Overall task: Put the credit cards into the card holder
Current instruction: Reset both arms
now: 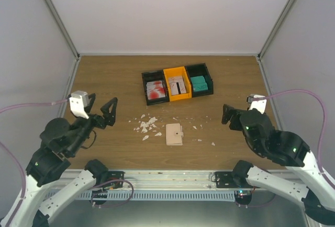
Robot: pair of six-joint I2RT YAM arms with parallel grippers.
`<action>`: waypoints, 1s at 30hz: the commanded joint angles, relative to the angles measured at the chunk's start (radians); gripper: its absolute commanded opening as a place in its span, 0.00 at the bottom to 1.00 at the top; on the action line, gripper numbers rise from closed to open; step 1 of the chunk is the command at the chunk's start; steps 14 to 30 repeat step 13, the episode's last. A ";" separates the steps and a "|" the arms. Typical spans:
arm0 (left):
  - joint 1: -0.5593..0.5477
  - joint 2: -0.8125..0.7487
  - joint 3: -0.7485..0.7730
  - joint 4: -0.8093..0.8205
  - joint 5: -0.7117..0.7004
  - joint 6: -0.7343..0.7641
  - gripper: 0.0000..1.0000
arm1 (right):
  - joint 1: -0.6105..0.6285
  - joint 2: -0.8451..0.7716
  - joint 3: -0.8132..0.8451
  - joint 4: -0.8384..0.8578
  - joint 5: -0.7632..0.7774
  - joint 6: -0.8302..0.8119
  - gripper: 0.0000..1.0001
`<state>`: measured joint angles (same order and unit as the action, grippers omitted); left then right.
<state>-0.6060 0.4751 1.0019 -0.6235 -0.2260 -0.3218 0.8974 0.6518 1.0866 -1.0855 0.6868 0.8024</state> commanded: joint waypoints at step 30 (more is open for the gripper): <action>-0.002 -0.057 0.019 -0.025 -0.111 0.037 0.99 | -0.003 -0.003 0.015 0.017 0.076 -0.036 1.00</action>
